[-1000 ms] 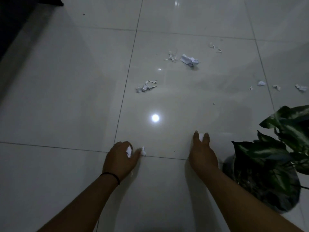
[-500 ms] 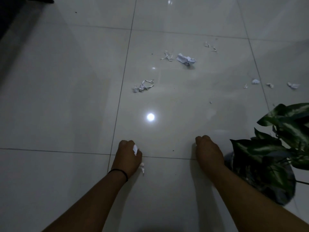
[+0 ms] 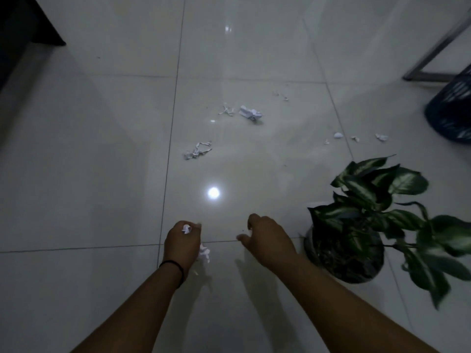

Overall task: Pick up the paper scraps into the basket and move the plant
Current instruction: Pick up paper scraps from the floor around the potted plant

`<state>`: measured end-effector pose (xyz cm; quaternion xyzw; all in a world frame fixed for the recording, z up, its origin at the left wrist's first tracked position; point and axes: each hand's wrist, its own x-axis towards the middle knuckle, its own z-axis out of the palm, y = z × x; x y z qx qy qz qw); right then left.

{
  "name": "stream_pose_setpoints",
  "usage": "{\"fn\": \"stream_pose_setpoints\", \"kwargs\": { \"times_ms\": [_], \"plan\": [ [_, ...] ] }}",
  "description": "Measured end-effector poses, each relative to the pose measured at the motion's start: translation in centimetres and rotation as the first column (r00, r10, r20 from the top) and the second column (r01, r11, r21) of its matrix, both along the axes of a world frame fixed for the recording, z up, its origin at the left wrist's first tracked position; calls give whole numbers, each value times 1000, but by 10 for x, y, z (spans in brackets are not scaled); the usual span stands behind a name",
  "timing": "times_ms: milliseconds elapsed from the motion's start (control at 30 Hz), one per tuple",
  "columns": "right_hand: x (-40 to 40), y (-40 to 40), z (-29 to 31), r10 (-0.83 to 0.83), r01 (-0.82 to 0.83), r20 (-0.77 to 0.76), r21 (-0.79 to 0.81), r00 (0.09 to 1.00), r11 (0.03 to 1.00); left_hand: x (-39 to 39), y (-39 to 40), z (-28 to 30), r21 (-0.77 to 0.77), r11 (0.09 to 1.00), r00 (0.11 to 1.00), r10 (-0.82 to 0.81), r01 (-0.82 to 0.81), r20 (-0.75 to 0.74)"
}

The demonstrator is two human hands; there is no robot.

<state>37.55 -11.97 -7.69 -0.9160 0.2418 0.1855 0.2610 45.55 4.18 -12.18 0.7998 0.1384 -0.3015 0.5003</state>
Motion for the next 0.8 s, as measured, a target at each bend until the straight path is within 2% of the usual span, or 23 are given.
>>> {"fn": "stream_pose_setpoints", "kwargs": {
  "times_ms": [133,233,433,567,800],
  "plan": [
    [-17,1,49,17,-17,-2,45,1000,999,-12,-13,49,-202,978,998,-53,45,-32],
    [-30,-1,73,60,-59,16,-13,998,998,-19,-14,74,-236,967,995,-95,91,-6],
    [-59,-4,132,120,-90,183,-162,976,983,-47,0,125,-267,962,997,-53,64,50],
    [-91,-6,178,145,-94,258,-200,955,975,-76,-7,162,-404,913,998,-56,49,-6],
    [-207,-54,286,18,72,336,-254,942,964,-149,-82,233,-409,870,957,-207,276,206]
  ]
}}
